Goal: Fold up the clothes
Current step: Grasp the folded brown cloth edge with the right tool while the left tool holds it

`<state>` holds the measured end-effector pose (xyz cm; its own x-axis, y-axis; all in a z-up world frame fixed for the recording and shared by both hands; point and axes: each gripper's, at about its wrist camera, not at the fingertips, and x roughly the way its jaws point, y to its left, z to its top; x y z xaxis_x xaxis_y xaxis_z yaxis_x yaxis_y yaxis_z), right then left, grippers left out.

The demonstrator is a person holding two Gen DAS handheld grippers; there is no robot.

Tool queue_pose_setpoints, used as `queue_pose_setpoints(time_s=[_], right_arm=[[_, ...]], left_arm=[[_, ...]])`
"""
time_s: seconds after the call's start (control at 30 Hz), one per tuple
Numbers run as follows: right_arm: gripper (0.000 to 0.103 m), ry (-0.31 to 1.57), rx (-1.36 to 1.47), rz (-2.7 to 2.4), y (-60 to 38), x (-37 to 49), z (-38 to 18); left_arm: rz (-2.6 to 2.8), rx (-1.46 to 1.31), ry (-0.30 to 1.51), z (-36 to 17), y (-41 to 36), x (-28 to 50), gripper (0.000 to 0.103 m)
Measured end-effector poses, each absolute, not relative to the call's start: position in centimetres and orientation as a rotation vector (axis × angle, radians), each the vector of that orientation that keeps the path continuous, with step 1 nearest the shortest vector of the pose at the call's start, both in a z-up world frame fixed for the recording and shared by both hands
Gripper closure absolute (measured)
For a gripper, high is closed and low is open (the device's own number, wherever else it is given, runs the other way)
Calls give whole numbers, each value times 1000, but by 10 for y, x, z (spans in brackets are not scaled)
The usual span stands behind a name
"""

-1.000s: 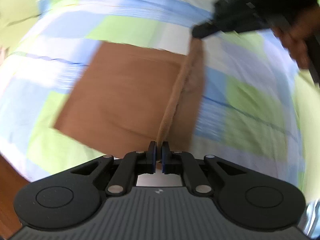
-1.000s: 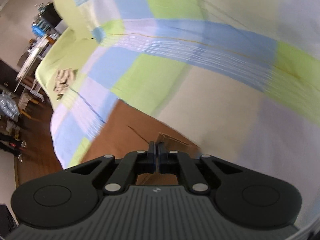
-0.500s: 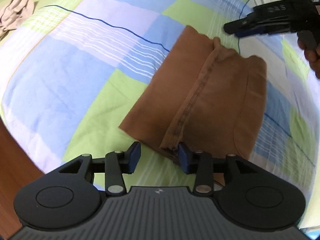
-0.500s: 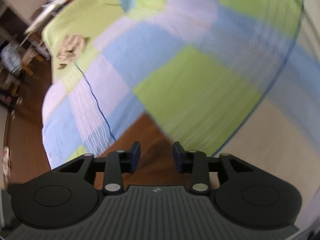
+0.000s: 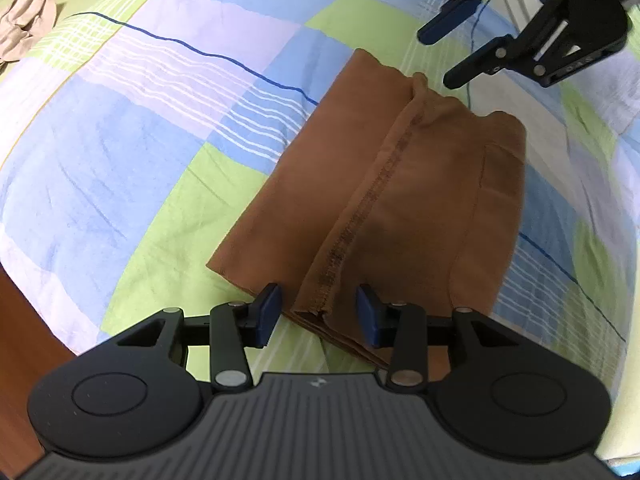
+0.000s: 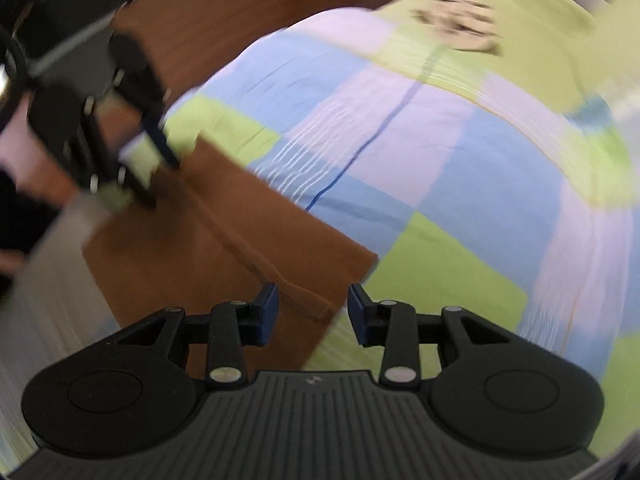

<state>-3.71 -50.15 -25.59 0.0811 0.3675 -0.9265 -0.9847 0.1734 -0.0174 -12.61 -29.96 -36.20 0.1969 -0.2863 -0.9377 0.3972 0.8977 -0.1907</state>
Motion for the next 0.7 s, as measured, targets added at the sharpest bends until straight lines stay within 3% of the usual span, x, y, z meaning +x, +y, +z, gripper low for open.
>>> queue_pose_setpoints(time_s=[0.07, 0.1, 0.17, 0.2, 0.3, 0.4, 0.7], right_arm=[[70, 986, -873, 1269, -498, -29, -267], [70, 995, -887, 1293, -497, -25, -272], [81, 1005, -897, 1320, -494, -21, -279], [97, 1009, -896, 1334, -493, -19, -283], [101, 1003, -870, 1362, -493, -18, -284], [101, 966, -862, 1352, -495, -21, -273], [101, 921, -840, 1246, -484, -5, -260]], left_arm=[[-477, 100, 1278, -362, -299, -128, 59], [-476, 101, 1275, -362, -299, -128, 65], [-482, 119, 1266, -364, -301, -130, 77], [-486, 133, 1259, -365, -302, -132, 85], [-493, 164, 1236, -361, -304, -137, 96], [-499, 193, 1212, -354, -304, -143, 100], [-440, 214, 1159, -345, -289, -128, 100]])
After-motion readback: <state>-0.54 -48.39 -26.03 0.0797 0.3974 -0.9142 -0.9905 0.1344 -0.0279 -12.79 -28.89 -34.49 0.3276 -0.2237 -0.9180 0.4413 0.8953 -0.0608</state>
